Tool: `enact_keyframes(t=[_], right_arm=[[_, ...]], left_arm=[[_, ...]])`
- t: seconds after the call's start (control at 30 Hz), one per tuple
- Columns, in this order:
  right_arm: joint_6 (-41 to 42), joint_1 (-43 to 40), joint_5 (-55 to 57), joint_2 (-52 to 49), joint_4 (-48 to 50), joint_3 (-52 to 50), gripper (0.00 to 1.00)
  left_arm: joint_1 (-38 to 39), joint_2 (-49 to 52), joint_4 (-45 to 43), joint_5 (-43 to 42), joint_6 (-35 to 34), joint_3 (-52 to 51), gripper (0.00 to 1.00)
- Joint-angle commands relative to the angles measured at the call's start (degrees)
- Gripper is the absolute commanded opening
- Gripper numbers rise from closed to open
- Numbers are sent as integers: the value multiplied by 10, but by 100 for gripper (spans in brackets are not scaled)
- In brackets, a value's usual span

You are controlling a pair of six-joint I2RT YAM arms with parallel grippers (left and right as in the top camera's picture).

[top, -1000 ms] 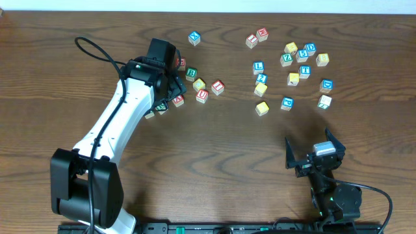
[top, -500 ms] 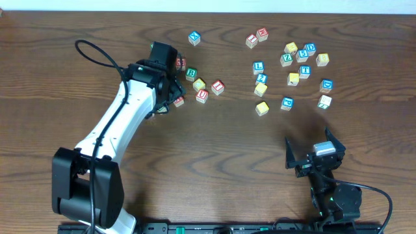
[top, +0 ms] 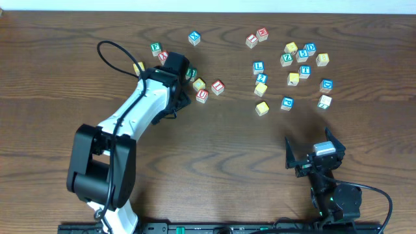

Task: Spell out ROBOT
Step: 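Move the left gripper over the green R block and lower onto it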

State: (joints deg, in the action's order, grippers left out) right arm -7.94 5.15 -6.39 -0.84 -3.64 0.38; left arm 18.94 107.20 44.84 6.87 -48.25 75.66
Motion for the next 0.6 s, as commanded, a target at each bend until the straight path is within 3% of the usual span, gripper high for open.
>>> enact_keyframes(t=[0.0,0.1,0.57], right_arm=[[6,2,2,2,-2,0,99],[6,2,2,2,-2,0,99],[6,2,2,2,-2,0,99]], left_arm=[[1,16,-7,15,-6,-5,83],[1,16,-17,16,-5,-5,78],[1,18,-25,48,-33,-5,74]])
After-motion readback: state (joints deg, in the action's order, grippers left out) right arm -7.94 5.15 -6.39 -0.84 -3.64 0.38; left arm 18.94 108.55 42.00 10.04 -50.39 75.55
